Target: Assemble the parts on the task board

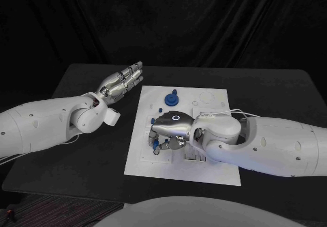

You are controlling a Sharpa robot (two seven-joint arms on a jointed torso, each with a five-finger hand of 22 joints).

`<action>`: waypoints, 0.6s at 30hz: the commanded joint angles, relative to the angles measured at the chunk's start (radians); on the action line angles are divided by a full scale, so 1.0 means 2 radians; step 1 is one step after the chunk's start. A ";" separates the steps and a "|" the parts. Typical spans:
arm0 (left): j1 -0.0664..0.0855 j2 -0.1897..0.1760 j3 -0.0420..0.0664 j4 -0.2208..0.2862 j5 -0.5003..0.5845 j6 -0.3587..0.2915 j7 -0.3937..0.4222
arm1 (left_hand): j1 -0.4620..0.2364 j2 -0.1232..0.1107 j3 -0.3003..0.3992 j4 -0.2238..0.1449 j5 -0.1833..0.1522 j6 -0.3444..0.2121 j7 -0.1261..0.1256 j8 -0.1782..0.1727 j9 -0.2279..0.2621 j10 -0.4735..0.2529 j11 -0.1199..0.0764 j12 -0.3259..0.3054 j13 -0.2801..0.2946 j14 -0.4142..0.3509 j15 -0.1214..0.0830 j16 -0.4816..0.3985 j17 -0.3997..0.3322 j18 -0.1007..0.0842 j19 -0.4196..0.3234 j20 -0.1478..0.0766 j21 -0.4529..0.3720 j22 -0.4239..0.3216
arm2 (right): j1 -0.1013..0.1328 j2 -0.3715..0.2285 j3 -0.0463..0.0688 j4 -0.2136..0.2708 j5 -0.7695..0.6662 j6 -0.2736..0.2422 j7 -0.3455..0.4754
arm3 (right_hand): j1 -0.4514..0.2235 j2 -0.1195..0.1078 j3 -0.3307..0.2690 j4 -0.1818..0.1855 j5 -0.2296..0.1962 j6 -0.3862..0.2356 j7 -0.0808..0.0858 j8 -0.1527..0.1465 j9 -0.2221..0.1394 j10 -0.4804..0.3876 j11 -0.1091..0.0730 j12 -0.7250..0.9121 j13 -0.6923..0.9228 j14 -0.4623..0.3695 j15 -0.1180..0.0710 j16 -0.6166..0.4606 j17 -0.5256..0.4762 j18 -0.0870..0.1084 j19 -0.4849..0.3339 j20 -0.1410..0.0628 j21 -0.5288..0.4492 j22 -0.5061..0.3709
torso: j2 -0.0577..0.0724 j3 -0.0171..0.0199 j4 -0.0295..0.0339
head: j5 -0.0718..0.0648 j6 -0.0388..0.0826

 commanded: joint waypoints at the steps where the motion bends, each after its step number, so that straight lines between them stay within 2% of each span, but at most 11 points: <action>1: 0.000 0.000 0.000 0.001 0.001 0.007 0.004 | 0.005 0.000 -0.004 -0.001 0.005 0.001 0.005 0.001 0.000 -0.001 0.005 -0.002 -0.001 -0.001 0.005 -0.002 -0.001 -0.005 0.000 0.004 -0.002 -0.001 | -0.003 0.000 0.000 0.000 -0.007 0.016 -0.001 | 0.006 0.001 0.003 -0.001 0.001 0.004 0.002 0.000 0.001 0.021 -0.018 -0.001 0.001 0.001 -0.004 0.000 -0.001 -0.006 0.000 -0.002 -0.003 0.094 | 0.000 0.0005 0.0005 | -0.001 0.000; 8: 0.000 0.002 0.000 -0.001 0.001 0.011 0.004 | 0.006 -0.001 -0.005 -0.001 0.009 0.002 0.007 0.001 0.000 -0.001 0.007 -0.002 -0.001 -0.001 0.006 -0.002 -0.001 -0.005 0.000 0.006 -0.002 -0.001 | -0.007 0.001 0.000 -0.001 -0.017 0.016 0.001 | 0.006 0.001 0.003 -0.001 0.001 0.004 0.002 -0.001 0.001 0.021 -0.018 -0.002 0.001 0.001 -0.004 0.000 -0.001 -0.006 0.000 -0.002 -0.004 0.094 | 0.000 0.0006 0.0000 | -0.002 0.000; 18: 0.000 0.003 0.000 -0.002 0.001 0.013 0.006 | 0.008 -0.003 -0.006 -0.001 0.017 0.005 0.007 0.002 0.001 -0.001 0.007 -0.002 -0.001 -0.001 0.002 -0.002 -0.001 -0.002 0.000 0.007 -0.002 -0.001 | -0.013 0.003 0.000 -0.006 -0.029 0.011 0.002 | 0.004 0.000 0.003 0.000 0.000 0.005 0.002 -0.001 0.001 0.023 -0.018 -0.002 0.001 0.000 -0.004 0.000 -0.001 -0.006 0.000 -0.002 -0.003 0.094 | 0.000 0.0005 -0.0002 | -0.001 0.000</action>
